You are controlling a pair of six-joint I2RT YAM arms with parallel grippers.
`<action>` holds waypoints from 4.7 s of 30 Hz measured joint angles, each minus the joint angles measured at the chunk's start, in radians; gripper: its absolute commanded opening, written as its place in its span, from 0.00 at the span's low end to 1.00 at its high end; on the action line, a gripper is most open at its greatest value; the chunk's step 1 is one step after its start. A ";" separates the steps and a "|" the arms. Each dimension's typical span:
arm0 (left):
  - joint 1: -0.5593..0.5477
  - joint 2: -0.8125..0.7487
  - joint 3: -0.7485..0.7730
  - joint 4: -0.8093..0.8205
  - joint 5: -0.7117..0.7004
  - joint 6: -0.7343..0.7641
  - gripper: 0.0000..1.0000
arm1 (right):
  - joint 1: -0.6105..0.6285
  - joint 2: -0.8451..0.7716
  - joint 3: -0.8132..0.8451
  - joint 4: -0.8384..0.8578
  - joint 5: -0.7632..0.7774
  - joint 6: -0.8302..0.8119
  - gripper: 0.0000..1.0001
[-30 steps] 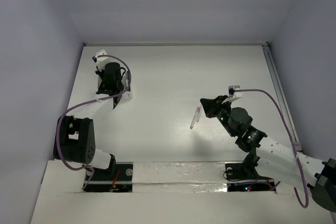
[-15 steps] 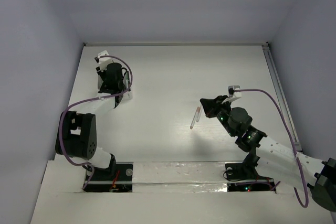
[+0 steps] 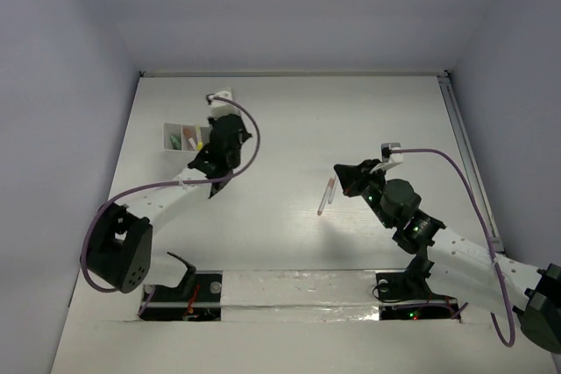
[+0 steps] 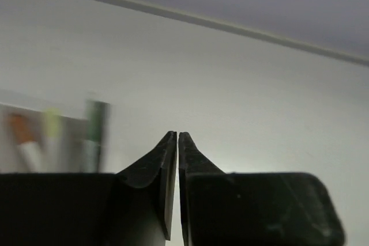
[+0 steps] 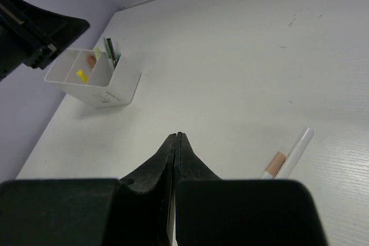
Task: Sort the stationery into containers
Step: Place the pen in the storage box, then pick up the pen from the center of the board, then place the pen in the storage box.
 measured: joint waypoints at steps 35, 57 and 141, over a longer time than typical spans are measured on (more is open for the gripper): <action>-0.515 0.530 0.179 -0.010 0.442 -0.183 0.26 | 0.000 0.012 0.000 0.000 0.028 0.000 0.05; -0.546 0.591 0.259 -0.170 0.169 -0.160 0.25 | 0.000 0.012 0.000 -0.001 0.029 0.000 0.05; 0.262 0.158 -0.122 0.387 -0.087 0.145 0.00 | 0.000 0.051 0.002 0.001 0.002 0.001 0.06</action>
